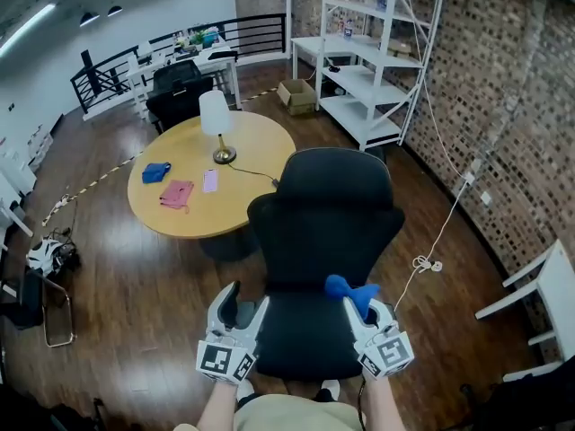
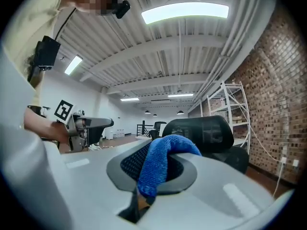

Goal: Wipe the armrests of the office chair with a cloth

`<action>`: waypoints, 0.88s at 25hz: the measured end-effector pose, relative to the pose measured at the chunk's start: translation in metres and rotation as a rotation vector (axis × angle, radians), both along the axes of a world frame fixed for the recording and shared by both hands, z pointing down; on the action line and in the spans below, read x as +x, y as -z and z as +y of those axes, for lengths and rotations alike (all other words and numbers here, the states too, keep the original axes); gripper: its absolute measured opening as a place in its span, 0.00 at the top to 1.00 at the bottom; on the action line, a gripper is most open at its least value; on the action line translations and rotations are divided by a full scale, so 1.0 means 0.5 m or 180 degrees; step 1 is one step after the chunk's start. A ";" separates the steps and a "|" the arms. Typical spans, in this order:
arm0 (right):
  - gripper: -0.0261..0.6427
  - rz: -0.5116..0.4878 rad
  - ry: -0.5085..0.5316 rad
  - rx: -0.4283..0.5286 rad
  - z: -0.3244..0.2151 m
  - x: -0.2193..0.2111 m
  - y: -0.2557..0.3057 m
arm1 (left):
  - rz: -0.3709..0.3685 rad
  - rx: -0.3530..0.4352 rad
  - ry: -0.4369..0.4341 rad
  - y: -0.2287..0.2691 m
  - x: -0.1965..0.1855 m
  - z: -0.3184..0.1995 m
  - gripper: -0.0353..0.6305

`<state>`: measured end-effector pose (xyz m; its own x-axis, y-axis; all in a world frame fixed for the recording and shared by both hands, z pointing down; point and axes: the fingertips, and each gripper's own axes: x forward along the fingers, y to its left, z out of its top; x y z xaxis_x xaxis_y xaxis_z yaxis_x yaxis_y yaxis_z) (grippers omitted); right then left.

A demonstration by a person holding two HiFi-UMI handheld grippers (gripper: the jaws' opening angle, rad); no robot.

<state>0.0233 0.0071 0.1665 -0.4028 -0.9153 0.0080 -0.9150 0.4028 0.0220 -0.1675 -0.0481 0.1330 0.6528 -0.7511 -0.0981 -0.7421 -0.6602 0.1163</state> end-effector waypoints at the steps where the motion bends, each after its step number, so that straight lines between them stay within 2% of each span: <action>1: 0.94 -0.0037 0.0054 0.0014 0.006 0.004 0.002 | -0.0054 0.0045 0.0021 0.006 0.011 0.009 0.55; 3: 0.94 -0.0085 0.0157 0.0038 0.016 0.019 0.001 | -0.0169 0.0080 0.0077 0.008 0.035 0.025 0.57; 6: 0.94 -0.0102 0.0220 0.0019 0.050 0.076 -0.016 | -0.0020 0.0055 0.0149 0.006 0.070 0.061 0.57; 8: 0.94 -0.0114 0.0203 -0.0010 0.069 0.131 -0.035 | 0.0022 0.0059 0.0219 -0.002 0.093 0.080 0.53; 10: 0.94 -0.0135 0.0148 -0.0078 0.077 0.196 -0.057 | -0.0020 0.0033 0.0283 -0.013 0.123 0.085 0.52; 12: 0.94 -0.0125 0.0077 -0.0210 0.094 0.266 -0.084 | -0.0019 -0.0095 0.0280 -0.035 0.156 0.100 0.52; 18: 0.94 -0.0188 -0.0412 -0.0655 0.191 0.419 -0.165 | -0.0222 -0.0404 -0.0061 -0.117 0.227 0.149 0.52; 22: 0.94 -0.0405 -0.0825 -0.0991 0.264 0.446 -0.222 | -0.0241 -0.0528 -0.0340 -0.155 0.245 0.149 0.52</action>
